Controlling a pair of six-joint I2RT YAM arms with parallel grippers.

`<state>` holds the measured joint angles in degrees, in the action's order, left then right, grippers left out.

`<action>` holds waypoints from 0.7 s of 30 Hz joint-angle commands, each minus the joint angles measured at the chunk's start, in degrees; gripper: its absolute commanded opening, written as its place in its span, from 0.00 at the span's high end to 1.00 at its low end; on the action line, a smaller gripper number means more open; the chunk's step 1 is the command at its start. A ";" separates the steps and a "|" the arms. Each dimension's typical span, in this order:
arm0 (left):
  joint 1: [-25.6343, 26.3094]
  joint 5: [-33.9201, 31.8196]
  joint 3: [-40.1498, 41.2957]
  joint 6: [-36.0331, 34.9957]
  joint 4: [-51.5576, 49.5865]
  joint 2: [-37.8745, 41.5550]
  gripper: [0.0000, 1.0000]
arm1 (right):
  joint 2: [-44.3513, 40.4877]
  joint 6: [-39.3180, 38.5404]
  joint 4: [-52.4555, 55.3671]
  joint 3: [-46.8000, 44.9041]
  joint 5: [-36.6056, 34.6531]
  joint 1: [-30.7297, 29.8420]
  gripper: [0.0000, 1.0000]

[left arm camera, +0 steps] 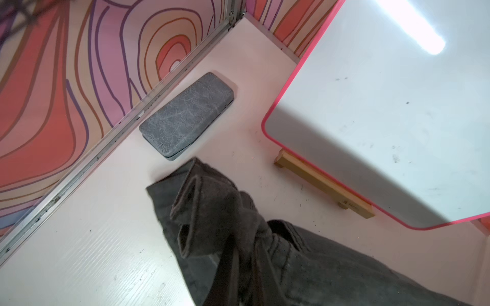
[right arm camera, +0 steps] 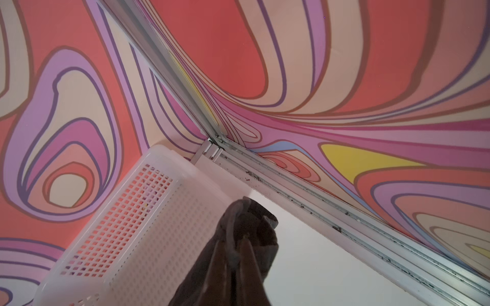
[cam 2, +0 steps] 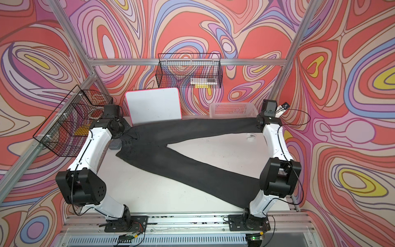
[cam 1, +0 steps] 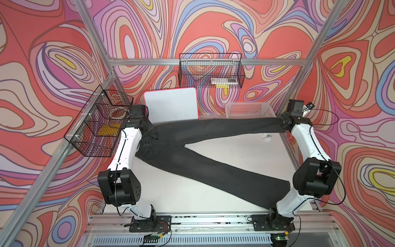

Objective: Roll up the long pants
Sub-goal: Fold the long pant at the center of the board.

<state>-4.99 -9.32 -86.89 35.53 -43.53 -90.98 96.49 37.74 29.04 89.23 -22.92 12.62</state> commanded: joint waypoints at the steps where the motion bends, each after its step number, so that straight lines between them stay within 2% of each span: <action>1: -1.35 -1.86 5.47 -1.77 -0.85 3.25 1.00 | -5.03 0.39 1.65 -7.14 1.11 1.35 1.00; 5: -3.10 -3.37 10.36 -3.68 0.05 6.16 1.00 | -14.04 5.86 6.63 -16.11 -0.50 2.55 1.00; 11: -8.67 -2.51 17.17 -3.97 4.22 9.41 1.00 | -25.54 16.41 16.76 -28.29 -1.55 8.68 1.00; 16: -10.02 -6.10 21.06 -4.08 10.18 8.42 1.00 | -31.55 24.94 22.36 -36.11 -4.90 8.82 1.00; 21: -11.95 -8.34 23.34 -2.73 12.23 7.37 1.00 | -33.93 28.99 28.73 -40.33 -8.60 8.83 1.00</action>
<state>-14.17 -10.63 -64.14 30.94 -35.70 -83.00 63.83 61.25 52.45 50.15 -25.15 20.95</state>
